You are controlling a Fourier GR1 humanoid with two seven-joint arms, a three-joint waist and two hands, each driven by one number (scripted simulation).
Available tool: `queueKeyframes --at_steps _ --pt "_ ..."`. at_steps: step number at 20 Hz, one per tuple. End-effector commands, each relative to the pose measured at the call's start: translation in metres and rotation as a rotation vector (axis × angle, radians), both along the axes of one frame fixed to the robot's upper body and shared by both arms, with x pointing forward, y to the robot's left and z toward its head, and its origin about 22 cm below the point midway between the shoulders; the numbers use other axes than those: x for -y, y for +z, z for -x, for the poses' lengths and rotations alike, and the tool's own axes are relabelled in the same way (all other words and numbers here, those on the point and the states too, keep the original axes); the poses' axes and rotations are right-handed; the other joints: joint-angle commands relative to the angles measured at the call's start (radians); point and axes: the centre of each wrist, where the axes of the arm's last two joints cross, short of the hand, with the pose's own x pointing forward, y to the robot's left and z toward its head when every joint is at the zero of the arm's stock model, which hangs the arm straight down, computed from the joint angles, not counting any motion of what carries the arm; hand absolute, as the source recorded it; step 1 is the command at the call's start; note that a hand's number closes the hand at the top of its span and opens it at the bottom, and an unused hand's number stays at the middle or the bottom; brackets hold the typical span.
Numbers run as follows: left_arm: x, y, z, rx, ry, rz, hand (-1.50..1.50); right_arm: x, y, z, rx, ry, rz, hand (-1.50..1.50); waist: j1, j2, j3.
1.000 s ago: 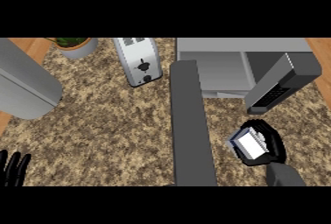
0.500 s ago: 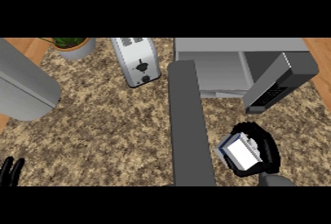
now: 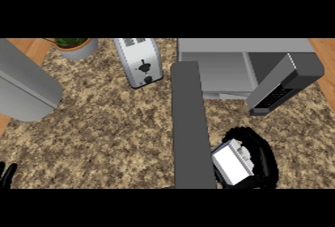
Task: Pick up the milk, place it into the microwave and close the microwave
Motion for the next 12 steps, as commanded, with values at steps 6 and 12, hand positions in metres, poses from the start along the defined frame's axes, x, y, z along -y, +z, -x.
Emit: queueKeyframes --at_steps 6,12 --pt "-0.016 -0.005 0.003 -0.003 0.027 0.012 -1.5 -0.051 0.051 -0.032 0.053 -0.037 0.012 1.5 0.009 0.002 0.0" --pt "-0.03 -0.003 0.015 -0.01 0.027 -0.015 -1.5 -0.054 0.04 -0.065 0.023 -0.186 0.132 1.5 0.021 0.003 0.0"
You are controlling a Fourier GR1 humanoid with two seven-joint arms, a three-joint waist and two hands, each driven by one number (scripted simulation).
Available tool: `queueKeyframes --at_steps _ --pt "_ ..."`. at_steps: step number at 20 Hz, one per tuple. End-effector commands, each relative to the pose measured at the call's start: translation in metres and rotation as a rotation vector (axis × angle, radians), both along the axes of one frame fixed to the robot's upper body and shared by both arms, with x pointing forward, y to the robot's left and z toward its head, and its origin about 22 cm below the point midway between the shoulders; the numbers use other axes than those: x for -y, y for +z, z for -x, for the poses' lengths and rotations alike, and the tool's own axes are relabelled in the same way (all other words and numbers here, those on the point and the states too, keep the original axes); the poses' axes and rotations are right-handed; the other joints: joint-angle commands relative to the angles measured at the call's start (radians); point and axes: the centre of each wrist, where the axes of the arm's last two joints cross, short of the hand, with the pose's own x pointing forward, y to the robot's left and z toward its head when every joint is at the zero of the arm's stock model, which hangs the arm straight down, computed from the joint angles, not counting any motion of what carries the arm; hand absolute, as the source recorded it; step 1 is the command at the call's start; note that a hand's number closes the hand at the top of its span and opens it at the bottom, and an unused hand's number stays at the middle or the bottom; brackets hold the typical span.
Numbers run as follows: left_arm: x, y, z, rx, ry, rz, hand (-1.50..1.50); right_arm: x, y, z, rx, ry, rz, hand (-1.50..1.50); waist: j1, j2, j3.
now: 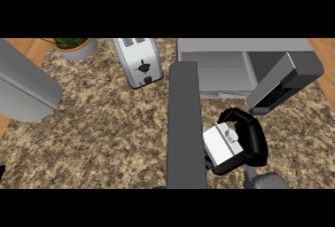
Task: Pick up the milk, place it into the microwave and close the microwave
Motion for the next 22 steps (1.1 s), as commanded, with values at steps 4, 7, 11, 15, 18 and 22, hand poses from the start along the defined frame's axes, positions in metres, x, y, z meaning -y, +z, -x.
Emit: queueKeyframes --at_steps 4,7,11,15,18,22 --pt "-0.016 -0.001 -0.011 0.002 -0.01 -0.005 -1.5 -0.028 0.012 -0.067 -0.033 -0.16 0.034 1.5 0.027 0.008 -0.005" --pt "-0.025 -0.013 -0.011 -0.017 0.006 -0.002 -1.5 -0.019 -0.007 -0.078 -0.092 -0.189 0.05 1.5 0.023 0.008 -0.005" --pt "-0.016 0.007 -0.013 -0.007 -0.03 -0.018 -1.5 -0.014 -0.025 -0.1 -0.116 -0.214 0.037 1.5 0.031 0.01 -0.004" --pt "-0.009 -0.017 -0.016 -0.019 -0.018 0.0 -1.5 0.019 -0.018 -0.13 -0.098 -0.215 0.03 1.5 0.035 0.012 -0.004" --pt "-0.027 -0.018 -0.003 -0.018 -0.009 -0.002 -1.5 0.003 -0.048 -0.121 -0.076 -0.212 0.077 1.5 0.039 0.012 -0.004" --pt "-0.033 -0.017 -0.024 -0.018 -0.014 -0.016 -1.5 0.01 -0.031 -0.14 -0.013 -0.218 0.116 1.5 0.035 0.013 -0.004"
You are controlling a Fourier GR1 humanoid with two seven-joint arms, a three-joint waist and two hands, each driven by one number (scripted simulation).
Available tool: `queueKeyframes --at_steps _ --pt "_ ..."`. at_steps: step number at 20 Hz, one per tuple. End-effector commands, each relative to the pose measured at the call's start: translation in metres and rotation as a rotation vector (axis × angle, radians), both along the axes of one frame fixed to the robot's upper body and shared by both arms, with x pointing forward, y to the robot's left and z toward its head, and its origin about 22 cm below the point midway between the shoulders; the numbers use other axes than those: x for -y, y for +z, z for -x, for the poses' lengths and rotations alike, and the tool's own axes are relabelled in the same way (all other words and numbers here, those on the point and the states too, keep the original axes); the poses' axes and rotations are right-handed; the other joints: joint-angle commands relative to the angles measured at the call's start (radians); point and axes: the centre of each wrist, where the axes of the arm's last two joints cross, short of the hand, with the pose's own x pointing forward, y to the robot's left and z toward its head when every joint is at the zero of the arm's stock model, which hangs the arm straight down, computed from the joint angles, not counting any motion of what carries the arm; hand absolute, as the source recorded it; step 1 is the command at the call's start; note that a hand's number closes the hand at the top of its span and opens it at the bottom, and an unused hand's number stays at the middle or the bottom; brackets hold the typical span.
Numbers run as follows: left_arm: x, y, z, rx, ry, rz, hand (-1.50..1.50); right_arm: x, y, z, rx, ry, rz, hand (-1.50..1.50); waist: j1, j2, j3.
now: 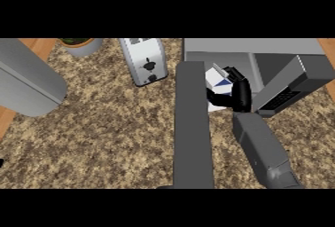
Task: Pick up the milk, place it into the microwave and close the microwave
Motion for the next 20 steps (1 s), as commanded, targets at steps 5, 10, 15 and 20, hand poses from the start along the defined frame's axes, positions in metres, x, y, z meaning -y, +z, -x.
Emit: queueKeyframes --at_steps 5,10,15,20 --pt "-0.018 -0.013 -0.012 -0.012 -0.003 0.001 -1.5 0.002 0.008 -0.019 0.086 -0.045 0.097 1.5 0.018 0.008 0.0" --pt "0.004 -0.007 -0.011 -0.004 -0.026 0.004 -1.5 -0.012 0.01 -0.023 0.111 -0.075 0.246 1.5 0.031 0.011 0.0" --pt "-0.01 -0.011 -0.025 0.005 -0.042 0.005 -1.5 -0.016 0.04 -0.043 0.182 -0.176 0.492 1.5 0.044 0.018 -0.001" --pt "-0.01 -0.005 -0.033 0.011 -0.055 -0.008 -1.5 -0.002 0.039 -0.043 0.167 -0.286 0.582 1.5 0.056 0.028 0.0"
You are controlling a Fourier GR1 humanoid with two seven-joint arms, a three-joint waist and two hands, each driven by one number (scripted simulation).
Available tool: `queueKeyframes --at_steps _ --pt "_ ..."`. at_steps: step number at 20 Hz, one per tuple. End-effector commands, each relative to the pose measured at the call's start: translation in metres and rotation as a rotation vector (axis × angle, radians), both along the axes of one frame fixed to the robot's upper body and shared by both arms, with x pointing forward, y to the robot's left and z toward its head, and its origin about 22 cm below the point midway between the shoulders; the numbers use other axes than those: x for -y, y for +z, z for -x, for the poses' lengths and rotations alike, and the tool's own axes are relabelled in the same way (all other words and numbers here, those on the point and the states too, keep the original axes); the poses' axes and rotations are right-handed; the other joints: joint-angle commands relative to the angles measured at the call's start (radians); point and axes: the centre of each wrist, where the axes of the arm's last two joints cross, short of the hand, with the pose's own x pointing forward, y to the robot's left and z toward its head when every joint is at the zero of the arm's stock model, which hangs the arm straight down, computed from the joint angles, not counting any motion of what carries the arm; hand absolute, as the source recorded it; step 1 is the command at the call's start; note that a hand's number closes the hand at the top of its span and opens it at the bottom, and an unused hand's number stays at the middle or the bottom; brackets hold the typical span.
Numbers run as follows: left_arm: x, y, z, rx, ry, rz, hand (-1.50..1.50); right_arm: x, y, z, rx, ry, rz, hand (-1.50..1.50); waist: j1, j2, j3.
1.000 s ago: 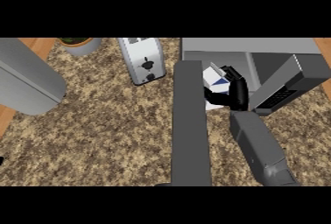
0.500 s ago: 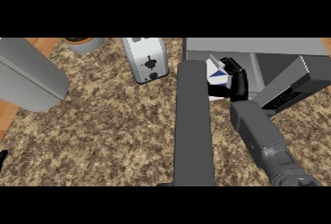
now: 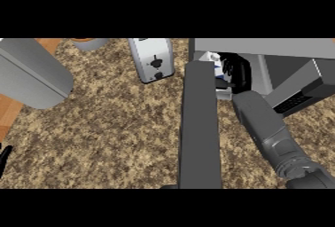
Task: Pick up the milk, place it into the microwave and close the microwave
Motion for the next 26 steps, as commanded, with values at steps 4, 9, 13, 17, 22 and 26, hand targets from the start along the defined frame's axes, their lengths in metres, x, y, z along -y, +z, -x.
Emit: queueKeyframes --at_steps 4,9,13,17,22,26 --pt "0.002 -0.008 0.003 0.002 -0.011 -0.011 -1.5 0.018 0.003 -0.002 0.035 -0.161 0.051 1.5 0.019 0.007 0.001" --pt "-0.001 -0.003 -0.004 0.013 -0.027 -0.012 -1.5 0.03 0.005 -0.003 0.026 -0.232 0.025 1.5 0.035 0.017 0.002" --pt "0.014 -0.008 -0.013 0.007 -0.045 0.004 -1.5 0.048 -0.002 0.003 -0.006 -0.252 0.025 1.5 0.039 0.025 0.003" --pt "0.005 -0.003 -0.019 -0.005 -0.02 -0.002 -1.5 0.057 -0.006 0.006 -0.025 -0.257 0.066 1.5 0.037 0.023 0.004" --pt "0.007 -0.004 -0.02 -0.002 -0.055 0.005 -1.5 0.076 -0.001 0.006 -0.049 -0.341 0.095 1.5 0.058 0.03 0.004" --pt "0.009 -0.009 -0.031 -0.007 -0.055 0.015 -1.5 0.071 0.001 0.003 -0.049 -0.274 0.147 1.5 0.065 0.037 0.003"
